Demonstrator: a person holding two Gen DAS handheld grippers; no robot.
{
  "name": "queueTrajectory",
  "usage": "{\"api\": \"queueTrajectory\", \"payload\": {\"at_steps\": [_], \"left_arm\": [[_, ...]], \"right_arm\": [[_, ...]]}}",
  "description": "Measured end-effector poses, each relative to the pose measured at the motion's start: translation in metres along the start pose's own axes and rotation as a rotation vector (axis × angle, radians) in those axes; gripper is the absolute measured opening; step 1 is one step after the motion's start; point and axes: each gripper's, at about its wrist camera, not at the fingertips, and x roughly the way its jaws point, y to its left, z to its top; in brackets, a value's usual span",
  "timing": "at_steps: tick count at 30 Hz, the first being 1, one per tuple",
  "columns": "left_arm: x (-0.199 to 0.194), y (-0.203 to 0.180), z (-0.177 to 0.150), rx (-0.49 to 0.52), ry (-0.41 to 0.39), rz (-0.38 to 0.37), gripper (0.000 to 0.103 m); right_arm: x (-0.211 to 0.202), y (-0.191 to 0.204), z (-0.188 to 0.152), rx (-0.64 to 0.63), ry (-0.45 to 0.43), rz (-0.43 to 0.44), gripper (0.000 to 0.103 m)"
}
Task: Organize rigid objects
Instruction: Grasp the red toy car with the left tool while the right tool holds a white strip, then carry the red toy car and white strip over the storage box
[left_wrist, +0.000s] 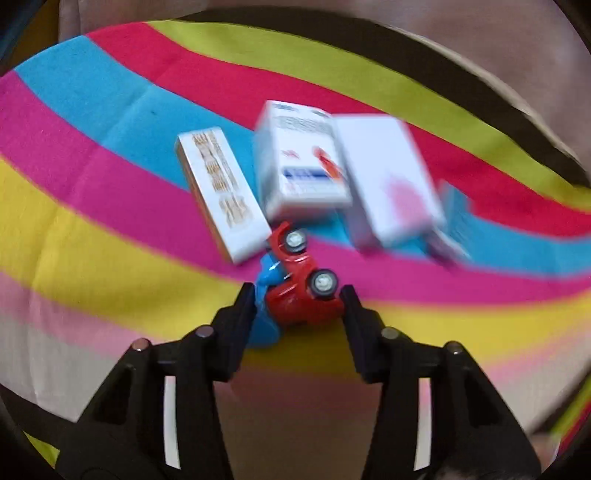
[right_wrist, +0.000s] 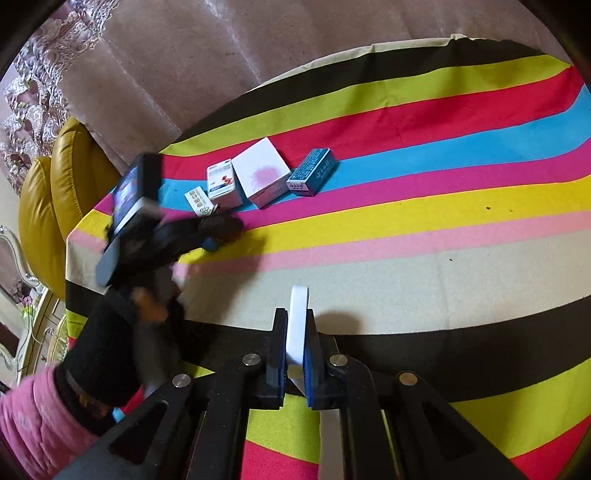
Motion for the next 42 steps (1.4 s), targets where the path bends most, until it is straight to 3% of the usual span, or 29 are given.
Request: {"api": "queueTrajectory", "payload": {"at_steps": [2,6,11,16,32,42], "left_arm": [[-0.025,0.011,-0.029,0.034,-0.012,-0.084,0.050],[-0.077,0.037,-0.089,0.110,-0.030,-0.156,0.050],[-0.114,0.076,-0.130,0.109,-0.036,-0.131,0.050],[-0.128,0.091,-0.144,0.091,-0.039,-0.123,0.050],[-0.165,0.082,-0.185,0.159,-0.035,-0.123,0.050],[-0.192,0.086,-0.201,0.177,-0.064,-0.135,0.050]], "right_arm": [[0.000,0.000,-0.003,0.009,-0.008,0.002,0.008],[-0.002,0.006,-0.010,0.009,-0.023,-0.016,0.008],[-0.007,0.017,-0.022,0.010,-0.028,-0.030,0.008],[-0.017,0.030,-0.039,0.011,-0.022,-0.035,0.007],[-0.052,0.061,-0.091,-0.042,0.021,-0.052,0.007],[-0.083,0.069,-0.102,-0.059,-0.015,-0.076,0.007]]}}
